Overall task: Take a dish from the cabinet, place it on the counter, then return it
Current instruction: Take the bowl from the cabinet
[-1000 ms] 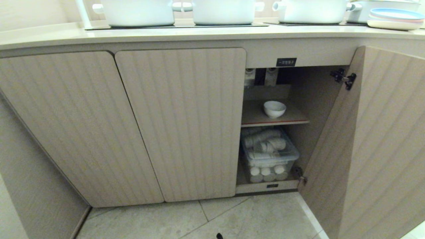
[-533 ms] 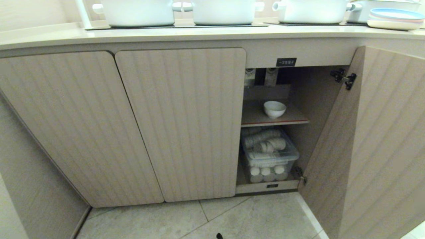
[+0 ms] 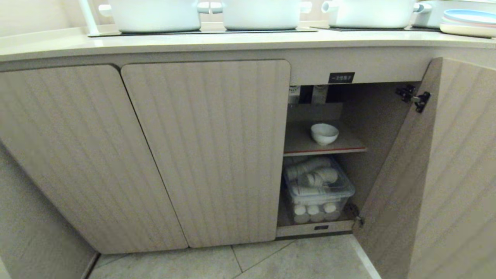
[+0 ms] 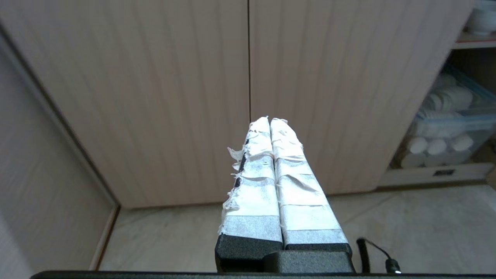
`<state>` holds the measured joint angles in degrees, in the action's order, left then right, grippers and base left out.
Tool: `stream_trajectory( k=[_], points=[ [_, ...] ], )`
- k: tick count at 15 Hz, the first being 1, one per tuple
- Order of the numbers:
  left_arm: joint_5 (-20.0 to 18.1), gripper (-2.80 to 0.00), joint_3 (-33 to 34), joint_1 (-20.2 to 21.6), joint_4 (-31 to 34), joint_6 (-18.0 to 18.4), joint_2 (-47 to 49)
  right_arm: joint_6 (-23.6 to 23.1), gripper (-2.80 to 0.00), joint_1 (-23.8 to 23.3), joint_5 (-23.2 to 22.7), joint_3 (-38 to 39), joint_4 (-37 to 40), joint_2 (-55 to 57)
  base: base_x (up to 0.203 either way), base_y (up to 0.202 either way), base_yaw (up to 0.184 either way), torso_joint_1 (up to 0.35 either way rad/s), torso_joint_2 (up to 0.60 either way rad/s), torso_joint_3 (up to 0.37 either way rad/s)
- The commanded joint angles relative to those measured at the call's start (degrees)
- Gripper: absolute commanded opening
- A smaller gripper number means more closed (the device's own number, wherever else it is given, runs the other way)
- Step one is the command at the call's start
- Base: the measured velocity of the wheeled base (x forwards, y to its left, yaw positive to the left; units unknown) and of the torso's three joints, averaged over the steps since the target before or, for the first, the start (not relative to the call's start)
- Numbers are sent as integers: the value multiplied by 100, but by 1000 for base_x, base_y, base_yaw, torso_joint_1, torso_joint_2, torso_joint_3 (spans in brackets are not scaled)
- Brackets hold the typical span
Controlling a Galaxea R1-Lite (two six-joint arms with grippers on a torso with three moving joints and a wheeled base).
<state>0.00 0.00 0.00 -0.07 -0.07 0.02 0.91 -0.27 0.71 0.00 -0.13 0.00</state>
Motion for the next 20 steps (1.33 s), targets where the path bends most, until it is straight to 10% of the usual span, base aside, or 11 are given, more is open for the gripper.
stream_trajectory(
  k=[1, 9, 20],
  points=[
    [0, -280, 0, 0, -1, -1, -2, -3, -280, 0, 0, 0, -5, 0, 197, -1, 1, 4, -2, 2],
    [4, -280, 0, 0, -1, -1, -2, 5, -280, 0, 0, 0, -5, 0, 193, 0, 1, 2, 2, 3],
    [0, -280, 0, 0, -1, -1, -2, -2, -280, 0, 0, 0, -5, 0, 7, 0, 1, 0, 0, 0]
  ],
)
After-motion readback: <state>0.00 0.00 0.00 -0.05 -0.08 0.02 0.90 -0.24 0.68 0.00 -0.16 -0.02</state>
